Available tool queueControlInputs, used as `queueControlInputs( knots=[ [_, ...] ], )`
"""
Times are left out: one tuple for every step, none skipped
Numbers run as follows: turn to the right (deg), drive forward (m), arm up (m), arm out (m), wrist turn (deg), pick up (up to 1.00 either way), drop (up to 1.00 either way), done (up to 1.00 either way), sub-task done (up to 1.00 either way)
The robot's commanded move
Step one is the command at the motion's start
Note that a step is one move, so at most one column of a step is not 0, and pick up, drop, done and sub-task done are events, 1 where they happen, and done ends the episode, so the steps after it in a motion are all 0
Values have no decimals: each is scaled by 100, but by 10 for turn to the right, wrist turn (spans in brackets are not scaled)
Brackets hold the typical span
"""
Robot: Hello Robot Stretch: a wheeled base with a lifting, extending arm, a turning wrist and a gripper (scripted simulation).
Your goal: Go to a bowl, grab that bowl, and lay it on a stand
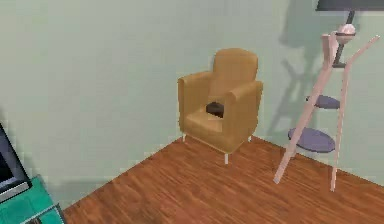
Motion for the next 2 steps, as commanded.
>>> queueControlInputs(
  knots=[
    [390, 0, 0, 0, 0, 0, 0, 0, 0],
    [0, 20, 0, 0, 0, 0, 0, 0, 0]
  ],
)
